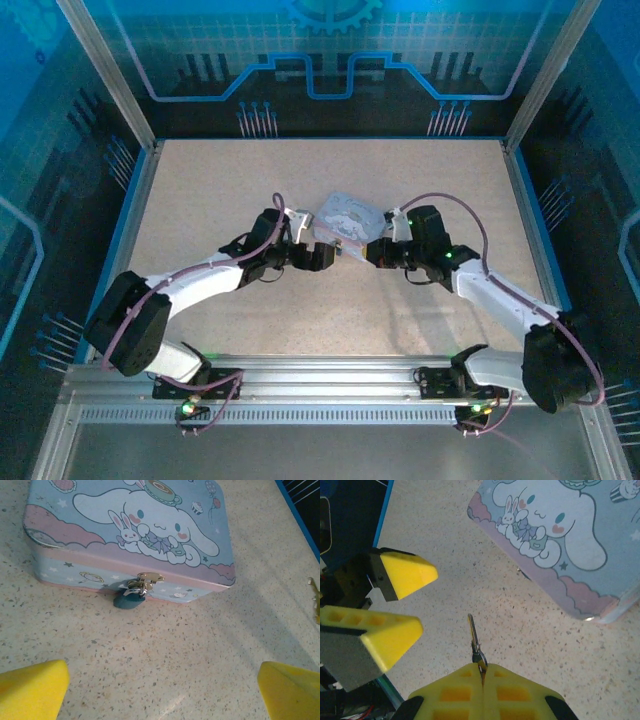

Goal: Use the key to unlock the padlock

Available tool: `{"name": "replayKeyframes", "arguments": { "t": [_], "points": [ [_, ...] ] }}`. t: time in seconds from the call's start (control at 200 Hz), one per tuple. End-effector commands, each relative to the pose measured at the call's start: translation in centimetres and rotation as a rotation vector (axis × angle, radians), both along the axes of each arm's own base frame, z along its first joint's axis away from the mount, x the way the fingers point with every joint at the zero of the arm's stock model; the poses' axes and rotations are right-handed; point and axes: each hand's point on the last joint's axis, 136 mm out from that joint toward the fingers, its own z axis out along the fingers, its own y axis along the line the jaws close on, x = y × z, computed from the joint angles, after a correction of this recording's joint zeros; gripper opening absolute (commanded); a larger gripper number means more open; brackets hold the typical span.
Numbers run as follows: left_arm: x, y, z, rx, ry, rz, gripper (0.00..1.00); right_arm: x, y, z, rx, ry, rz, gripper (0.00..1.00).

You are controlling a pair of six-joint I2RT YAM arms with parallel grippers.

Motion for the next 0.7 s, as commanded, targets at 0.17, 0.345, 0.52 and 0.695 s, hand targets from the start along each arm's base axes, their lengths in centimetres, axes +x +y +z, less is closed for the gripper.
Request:
{"name": "replayKeyframes", "arguments": {
  "t": [0.17,0.345,0.52,0.695],
  "points": [
    [0.6,-0.9,-1.3,-0.043,0.037,-0.007,0.96,2.8,-0.2,-0.7,0.041,-0.016,0.001,0.0],
    [0.9,-1.5,-1.6,-0.049,0.062,-0.019,0.94,4.2,-0.5,-1.7,0.028,-0.002,0.003,0.0],
    [1.7,-1.6,-2.2,-0.044,0.071,0.002,0.92,5.8,-0.1,-2.0,0.024,-0.002,0.004,0.0],
    [2.8,-2.1,-2.6,-0.046,0.054,0.011,0.91,7.0,0.2,-2.7,0.019,0.009,-0.002,0.0]
  ]
}}
